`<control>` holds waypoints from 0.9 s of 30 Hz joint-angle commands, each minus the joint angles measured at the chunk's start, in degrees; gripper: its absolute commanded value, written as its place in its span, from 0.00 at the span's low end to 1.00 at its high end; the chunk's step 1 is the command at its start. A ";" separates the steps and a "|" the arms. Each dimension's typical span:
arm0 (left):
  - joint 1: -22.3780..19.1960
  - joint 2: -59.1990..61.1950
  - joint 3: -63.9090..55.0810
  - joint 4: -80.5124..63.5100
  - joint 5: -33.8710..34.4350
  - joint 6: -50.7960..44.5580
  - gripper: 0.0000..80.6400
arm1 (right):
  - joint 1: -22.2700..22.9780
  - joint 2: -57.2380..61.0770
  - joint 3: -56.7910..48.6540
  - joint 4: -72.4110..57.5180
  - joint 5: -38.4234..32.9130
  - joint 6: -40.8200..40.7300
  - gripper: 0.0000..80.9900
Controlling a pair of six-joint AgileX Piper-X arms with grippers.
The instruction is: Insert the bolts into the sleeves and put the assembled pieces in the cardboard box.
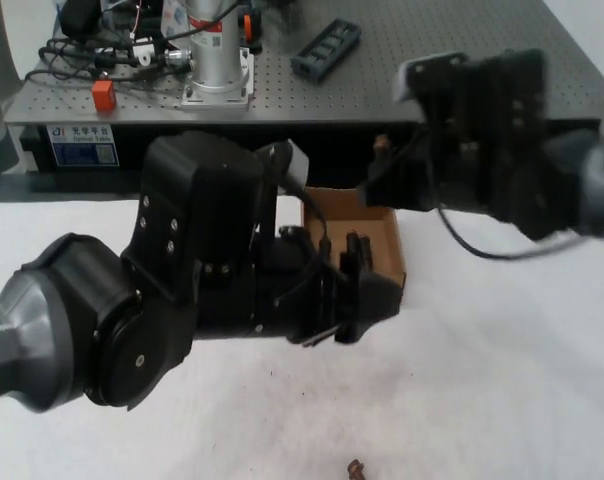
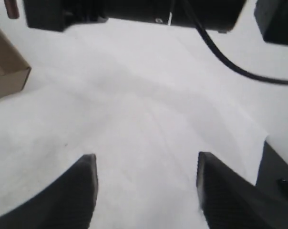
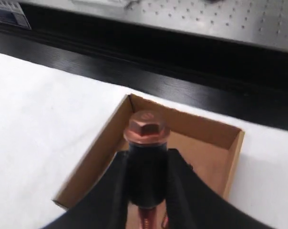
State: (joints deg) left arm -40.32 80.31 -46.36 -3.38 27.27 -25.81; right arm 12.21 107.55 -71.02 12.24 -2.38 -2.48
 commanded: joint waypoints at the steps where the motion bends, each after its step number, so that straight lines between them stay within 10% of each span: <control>1: 0.09 -0.70 -0.15 5.87 -3.23 3.92 0.55 | -0.06 -2.96 1.73 -1.37 0.17 0.36 0.01; 10: 0.09 -0.70 -0.15 10.35 -6.11 5.72 0.55 | -0.06 9.61 -10.52 12.50 0.57 2.48 0.00; 18: 0.09 -0.70 -0.15 10.61 -6.11 5.72 0.55 | -0.06 9.65 -12.05 13.22 -2.95 4.09 0.53; 27: 0.09 -1.29 -0.15 20.07 -12.86 6.06 0.55 | 0.01 -8.17 -8.47 21.20 -8.93 3.80 0.44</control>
State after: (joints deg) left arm -40.15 79.20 -46.36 19.35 11.88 -19.07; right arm 12.09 106.96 -81.63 27.87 -10.03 2.49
